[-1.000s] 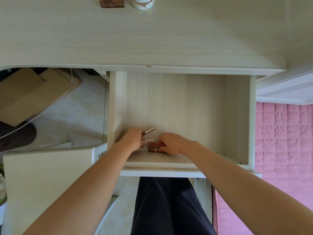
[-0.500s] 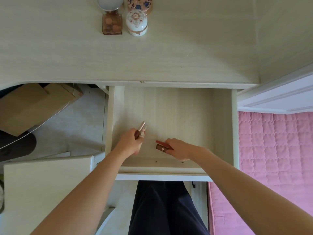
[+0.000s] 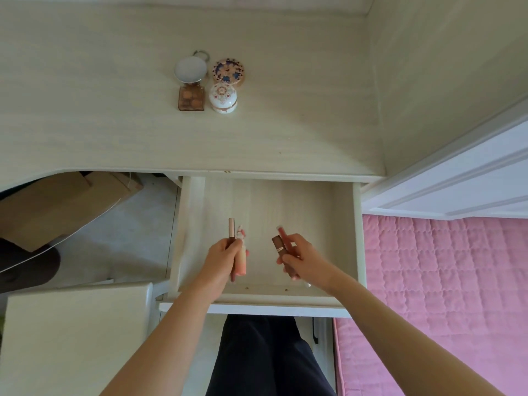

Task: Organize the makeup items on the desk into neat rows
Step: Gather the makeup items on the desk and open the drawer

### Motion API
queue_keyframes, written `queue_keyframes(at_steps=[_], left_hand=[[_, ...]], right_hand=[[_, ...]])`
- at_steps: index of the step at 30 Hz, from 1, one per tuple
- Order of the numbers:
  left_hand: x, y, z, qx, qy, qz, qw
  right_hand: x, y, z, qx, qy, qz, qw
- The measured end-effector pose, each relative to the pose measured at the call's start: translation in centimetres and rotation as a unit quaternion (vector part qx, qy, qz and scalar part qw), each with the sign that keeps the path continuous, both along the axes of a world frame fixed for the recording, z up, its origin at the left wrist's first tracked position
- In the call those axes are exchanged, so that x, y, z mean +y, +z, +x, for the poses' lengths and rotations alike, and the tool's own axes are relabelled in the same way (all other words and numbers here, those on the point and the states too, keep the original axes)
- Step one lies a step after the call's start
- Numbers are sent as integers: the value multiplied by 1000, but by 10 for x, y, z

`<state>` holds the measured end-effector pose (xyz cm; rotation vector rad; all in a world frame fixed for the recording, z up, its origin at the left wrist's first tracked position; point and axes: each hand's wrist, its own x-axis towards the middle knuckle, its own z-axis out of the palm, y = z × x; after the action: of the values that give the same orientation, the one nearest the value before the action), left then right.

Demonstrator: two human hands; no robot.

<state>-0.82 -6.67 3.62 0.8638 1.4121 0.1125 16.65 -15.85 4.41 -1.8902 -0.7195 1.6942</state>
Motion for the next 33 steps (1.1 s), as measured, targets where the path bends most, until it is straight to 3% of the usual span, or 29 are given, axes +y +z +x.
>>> queue_keyframes(at_steps=[6, 10, 16, 27, 33], left_hand=[[-9, 23, 17, -94, 111, -61, 987], [-3, 34, 30, -120, 142, -38, 982], [24, 57, 56, -97, 97, 26, 990], [130, 84, 111, -127, 62, 27, 990], [184, 79, 151, -40, -1, 103, 994]], right_hand=[[1, 24, 8, 7, -120, 17, 993], [8, 29, 17, -20, -173, 23, 984], [34, 49, 31, -11, -222, 52, 974], [128, 69, 64, -80, -259, 82, 959], [186, 73, 89, -98, -260, 97, 956]])
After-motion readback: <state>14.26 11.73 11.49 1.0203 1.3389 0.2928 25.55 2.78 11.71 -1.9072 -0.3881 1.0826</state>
